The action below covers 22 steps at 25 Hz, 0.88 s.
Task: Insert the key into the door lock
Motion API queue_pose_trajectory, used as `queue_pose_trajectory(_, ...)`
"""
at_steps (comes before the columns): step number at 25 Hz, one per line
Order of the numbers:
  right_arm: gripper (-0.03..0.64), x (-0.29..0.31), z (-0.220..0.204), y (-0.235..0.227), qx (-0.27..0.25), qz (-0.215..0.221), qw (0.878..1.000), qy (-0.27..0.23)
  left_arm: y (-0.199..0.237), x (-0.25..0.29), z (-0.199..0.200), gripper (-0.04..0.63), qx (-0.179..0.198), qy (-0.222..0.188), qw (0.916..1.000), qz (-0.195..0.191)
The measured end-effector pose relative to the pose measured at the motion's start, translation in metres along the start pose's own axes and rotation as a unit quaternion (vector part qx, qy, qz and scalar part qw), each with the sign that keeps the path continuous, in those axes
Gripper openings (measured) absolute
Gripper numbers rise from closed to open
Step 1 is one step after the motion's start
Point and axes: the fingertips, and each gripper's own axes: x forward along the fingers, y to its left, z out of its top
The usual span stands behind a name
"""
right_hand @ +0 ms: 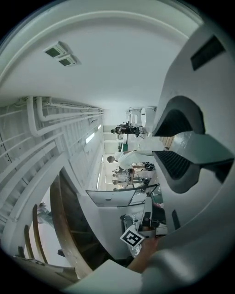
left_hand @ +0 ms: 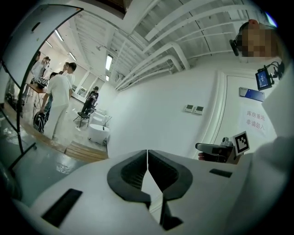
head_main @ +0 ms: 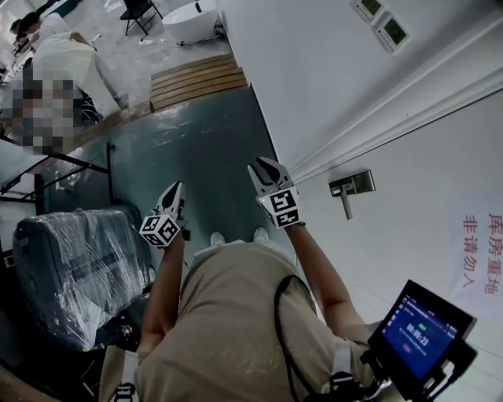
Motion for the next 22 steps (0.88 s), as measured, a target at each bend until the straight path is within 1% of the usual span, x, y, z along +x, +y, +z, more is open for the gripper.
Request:
queue_pose_trajectory(4,0.08,0.009,0.001,-0.004,-0.006,0.001,1.0,0.001,0.014,0.006,0.003,0.018,-0.018,-0.003,0.9997,0.014)
queue_pose_trajectory(11,0.08,0.01,0.007,-0.023,-0.01,-0.022,1.0,0.0,0.017,0.024,0.015,0.018,-0.027,-0.011,0.9996,0.006)
queue_pose_trajectory(13,0.08,0.01,0.006,-0.026,-0.008,-0.028,1.0,0.0,0.015,0.03,0.017,0.018,-0.025,-0.007,0.9997,0.002)
queue_pose_trajectory(18,0.08,0.002,0.0,-0.036,-0.001,-0.048,0.999,0.004,0.004,0.042,0.012,0.018,-0.005,0.011,0.9998,-0.017)
queue_pose_trajectory(22,0.08,-0.008,-0.009,-0.045,0.006,-0.064,0.998,0.005,0.001,0.043,0.002,0.018,-0.002,0.024,0.9994,-0.024)
